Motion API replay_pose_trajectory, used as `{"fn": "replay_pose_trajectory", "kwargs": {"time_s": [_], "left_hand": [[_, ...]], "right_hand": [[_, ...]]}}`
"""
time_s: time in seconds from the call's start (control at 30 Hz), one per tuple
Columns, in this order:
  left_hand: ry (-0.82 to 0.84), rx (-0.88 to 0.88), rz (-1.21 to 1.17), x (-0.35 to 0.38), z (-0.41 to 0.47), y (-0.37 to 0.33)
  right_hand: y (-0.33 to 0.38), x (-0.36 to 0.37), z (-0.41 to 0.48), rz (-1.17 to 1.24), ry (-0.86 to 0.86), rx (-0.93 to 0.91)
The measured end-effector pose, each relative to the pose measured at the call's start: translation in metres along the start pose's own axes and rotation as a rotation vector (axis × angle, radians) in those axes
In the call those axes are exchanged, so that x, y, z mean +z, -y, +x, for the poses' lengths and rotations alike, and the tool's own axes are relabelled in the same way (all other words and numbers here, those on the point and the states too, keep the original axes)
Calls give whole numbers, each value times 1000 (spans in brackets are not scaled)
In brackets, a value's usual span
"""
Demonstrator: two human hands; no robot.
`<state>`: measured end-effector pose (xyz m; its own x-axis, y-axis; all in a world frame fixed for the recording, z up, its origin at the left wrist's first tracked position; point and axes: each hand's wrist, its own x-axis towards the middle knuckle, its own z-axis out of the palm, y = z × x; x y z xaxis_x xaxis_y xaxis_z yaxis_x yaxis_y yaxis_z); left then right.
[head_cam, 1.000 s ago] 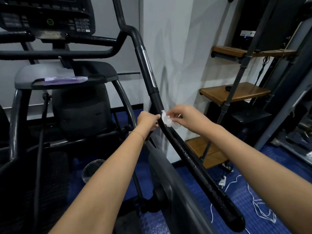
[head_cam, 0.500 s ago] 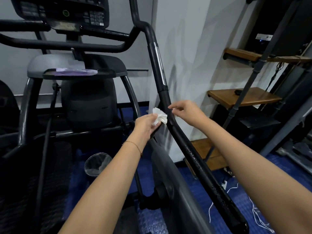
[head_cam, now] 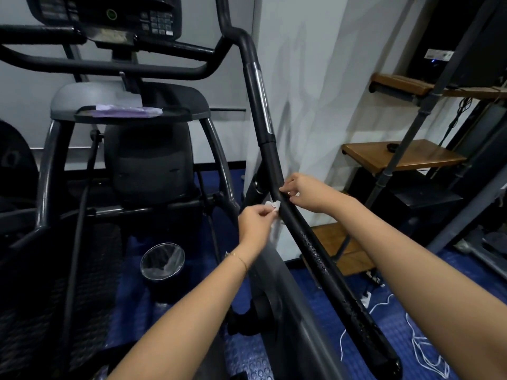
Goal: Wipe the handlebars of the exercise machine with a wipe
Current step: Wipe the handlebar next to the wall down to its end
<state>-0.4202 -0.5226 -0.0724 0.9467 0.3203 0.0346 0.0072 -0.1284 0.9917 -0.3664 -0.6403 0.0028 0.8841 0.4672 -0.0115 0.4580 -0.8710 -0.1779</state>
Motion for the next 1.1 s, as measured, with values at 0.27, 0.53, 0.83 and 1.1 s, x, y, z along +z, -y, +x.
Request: {"fn": "replay_pose_trajectory", "kwargs": {"time_s": [0.27,0.53,0.83,1.1], "left_hand": [[22,239,91,7,-22,-6],[136,471,206,0,-44,4],[108,778,434,-5,-43,8],[235,1002,515,-13,-44,15]], "right_hand": [[1,2,-5,12,22,6],[1,6,-11,78,4,8],[-12,0,-26,-14,56,-104],[-25,-1,-37,48,173,-108]]}}
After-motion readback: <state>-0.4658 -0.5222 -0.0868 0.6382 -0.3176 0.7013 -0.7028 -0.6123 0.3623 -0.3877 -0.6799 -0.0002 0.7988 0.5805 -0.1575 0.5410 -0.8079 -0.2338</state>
